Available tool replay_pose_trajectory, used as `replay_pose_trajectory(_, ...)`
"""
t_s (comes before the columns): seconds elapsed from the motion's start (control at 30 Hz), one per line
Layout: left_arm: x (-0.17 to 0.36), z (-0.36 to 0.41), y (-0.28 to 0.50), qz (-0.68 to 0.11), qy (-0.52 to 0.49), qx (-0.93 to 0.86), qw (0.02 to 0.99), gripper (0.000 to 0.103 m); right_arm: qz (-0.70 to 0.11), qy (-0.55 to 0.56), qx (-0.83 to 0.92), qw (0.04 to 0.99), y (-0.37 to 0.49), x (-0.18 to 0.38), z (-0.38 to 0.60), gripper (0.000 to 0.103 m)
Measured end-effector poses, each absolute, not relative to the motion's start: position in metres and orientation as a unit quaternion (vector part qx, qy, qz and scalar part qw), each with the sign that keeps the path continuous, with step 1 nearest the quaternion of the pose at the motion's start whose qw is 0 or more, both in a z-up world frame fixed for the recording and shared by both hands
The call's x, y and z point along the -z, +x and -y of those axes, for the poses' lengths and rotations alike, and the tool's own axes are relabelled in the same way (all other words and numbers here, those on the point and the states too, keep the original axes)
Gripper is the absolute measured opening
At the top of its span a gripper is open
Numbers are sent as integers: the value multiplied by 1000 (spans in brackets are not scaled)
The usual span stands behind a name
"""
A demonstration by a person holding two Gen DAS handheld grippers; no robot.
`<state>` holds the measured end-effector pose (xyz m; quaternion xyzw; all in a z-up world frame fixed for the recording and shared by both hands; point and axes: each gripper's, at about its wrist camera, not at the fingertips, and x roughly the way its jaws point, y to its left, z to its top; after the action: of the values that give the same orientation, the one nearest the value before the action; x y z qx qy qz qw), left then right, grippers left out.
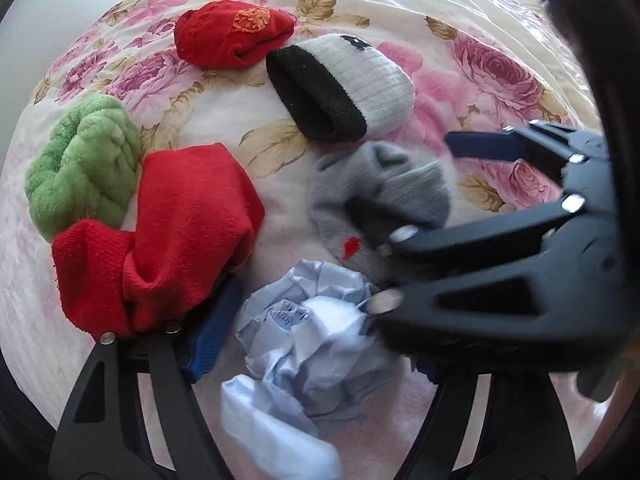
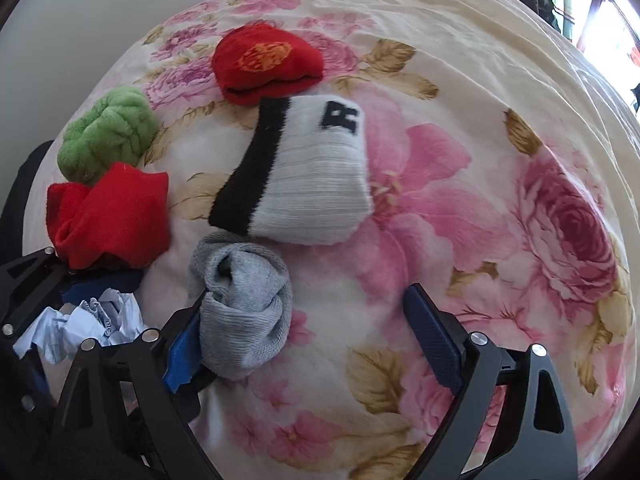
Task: Collect trash
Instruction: 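Grasp the crumpled paper ball with the left tool while the right tool grasps the light grey sock, then carry the paper ball and grey sock toward the bin, opening the left tool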
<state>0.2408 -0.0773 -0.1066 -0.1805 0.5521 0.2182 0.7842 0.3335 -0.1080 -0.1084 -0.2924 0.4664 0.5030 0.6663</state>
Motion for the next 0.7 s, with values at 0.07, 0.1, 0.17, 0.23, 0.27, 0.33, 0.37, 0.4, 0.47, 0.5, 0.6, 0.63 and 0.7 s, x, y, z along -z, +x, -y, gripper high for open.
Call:
replay_pose_trajectory(0.07, 106, 74, 238, -550, -179, -218, 786, 67, -447, -300, -511, 670, 321, 106, 107, 64)
replay_pose_trajectory(0.1, 104, 73, 236, -545, -183, -219, 788, 62, -452, -292, -518, 665, 320, 105, 108, 43)
replay_pose_trajectory(0.17, 101, 73, 232, -539, -185, -215, 793, 59, -455, -274, -529, 662, 315, 99, 114, 26)
replay_pose_trajectory(0.23, 99, 76, 230, -541, -175, -208, 796, 57, -458, -270, -523, 667, 314, 96, 122, 22)
replay_pose_trajectory(0.27, 99, 77, 229, -543, -169, -205, 797, 56, -460, -264, -522, 668, 314, 95, 126, 21)
replay_pose_trajectory(0.33, 97, 81, 228, -544, -162, -198, 799, 54, -463, -254, -520, 671, 314, 90, 132, 20)
replay_pose_trajectory(0.37, 95, 84, 225, -543, -159, -192, 802, 53, -462, -253, -520, 673, 311, 87, 135, 19)
replay_pose_trajectory(0.4, 92, 87, 223, -541, -158, -188, 805, 53, -458, -253, -519, 676, 310, 84, 137, 19)
replay_pose_trajectory(0.47, 86, 93, 219, -538, -149, -174, 811, 53, -462, -246, -513, 681, 309, 81, 144, 19)
replay_pose_trajectory(0.5, 82, 97, 217, -536, -141, -168, 815, 53, -465, -239, -509, 684, 309, 79, 147, 19)
replay_pose_trajectory(0.6, 75, 105, 207, -533, -130, -152, 822, 53, -472, -212, -507, 689, 311, 74, 160, 19)
replay_pose_trajectory(0.63, 74, 114, 205, -534, -128, -149, 823, 53, -474, -199, -507, 692, 311, 71, 166, 19)
replay_pose_trajectory(0.7, 72, 122, 200, -535, -123, -140, 824, 53, -477, -171, -507, 697, 312, 67, 178, 19)
